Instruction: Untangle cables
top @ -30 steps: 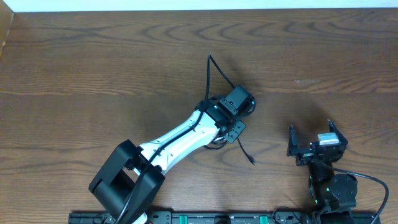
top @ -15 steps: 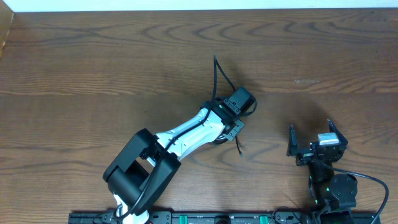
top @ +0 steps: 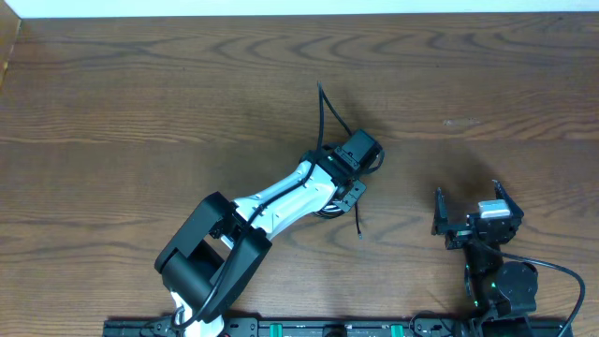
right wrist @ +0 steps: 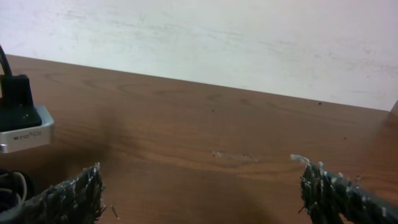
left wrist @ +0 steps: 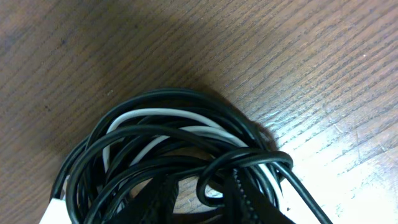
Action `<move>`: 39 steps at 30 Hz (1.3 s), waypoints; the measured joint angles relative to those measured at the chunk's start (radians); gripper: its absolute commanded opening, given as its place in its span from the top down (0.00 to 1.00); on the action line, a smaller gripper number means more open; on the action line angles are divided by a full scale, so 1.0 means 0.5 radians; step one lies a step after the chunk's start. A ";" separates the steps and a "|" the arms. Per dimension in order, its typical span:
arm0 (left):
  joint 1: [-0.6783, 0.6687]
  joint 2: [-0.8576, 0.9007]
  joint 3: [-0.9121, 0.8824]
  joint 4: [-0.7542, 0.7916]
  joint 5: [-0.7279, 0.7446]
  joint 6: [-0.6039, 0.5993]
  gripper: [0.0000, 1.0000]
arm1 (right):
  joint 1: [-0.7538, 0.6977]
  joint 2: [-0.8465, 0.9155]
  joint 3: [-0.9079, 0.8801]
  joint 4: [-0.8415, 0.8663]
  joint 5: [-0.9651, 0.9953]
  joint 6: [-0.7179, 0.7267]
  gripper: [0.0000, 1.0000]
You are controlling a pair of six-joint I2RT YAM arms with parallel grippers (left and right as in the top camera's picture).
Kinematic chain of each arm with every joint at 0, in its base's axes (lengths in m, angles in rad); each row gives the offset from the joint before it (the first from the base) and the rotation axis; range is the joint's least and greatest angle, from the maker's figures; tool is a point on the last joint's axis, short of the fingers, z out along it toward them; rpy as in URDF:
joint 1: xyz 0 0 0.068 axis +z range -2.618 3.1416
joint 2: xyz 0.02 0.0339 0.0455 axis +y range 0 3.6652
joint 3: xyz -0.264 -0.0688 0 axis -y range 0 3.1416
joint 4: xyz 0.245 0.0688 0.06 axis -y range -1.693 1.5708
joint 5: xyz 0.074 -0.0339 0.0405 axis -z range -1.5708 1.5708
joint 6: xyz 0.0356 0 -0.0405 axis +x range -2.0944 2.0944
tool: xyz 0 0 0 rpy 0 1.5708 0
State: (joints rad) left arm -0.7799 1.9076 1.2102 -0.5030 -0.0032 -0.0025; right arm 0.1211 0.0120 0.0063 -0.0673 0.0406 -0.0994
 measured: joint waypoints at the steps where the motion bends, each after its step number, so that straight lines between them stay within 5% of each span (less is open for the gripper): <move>1: 0.000 0.000 0.000 0.001 0.002 -0.001 0.67 | 0.000 0.000 0.000 0.000 0.000 0.000 0.01; 20: 0.001 -0.046 -0.140 0.225 0.033 -0.001 0.67 | 0.000 0.000 0.000 0.000 0.000 0.000 0.01; 21: 0.002 -0.046 -0.141 0.230 0.041 -0.001 0.71 | 0.000 0.000 0.000 0.000 0.000 0.000 0.01; 22: 0.002 -0.046 -0.142 0.235 0.053 -0.004 0.92 | 0.000 0.000 0.000 0.000 0.000 0.000 0.01; 32: 0.003 -0.085 -0.179 0.214 0.206 0.005 0.92 | 0.000 0.000 0.000 0.000 0.000 0.000 0.01; 39: -0.011 -0.423 -0.274 0.163 0.283 -0.067 0.92 | 0.000 0.000 0.000 0.000 0.000 0.000 0.01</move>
State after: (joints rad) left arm -0.7856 1.6958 1.0733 -0.4217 0.1383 -0.0360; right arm 0.1211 0.0120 0.0063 -0.0673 0.0406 -0.0994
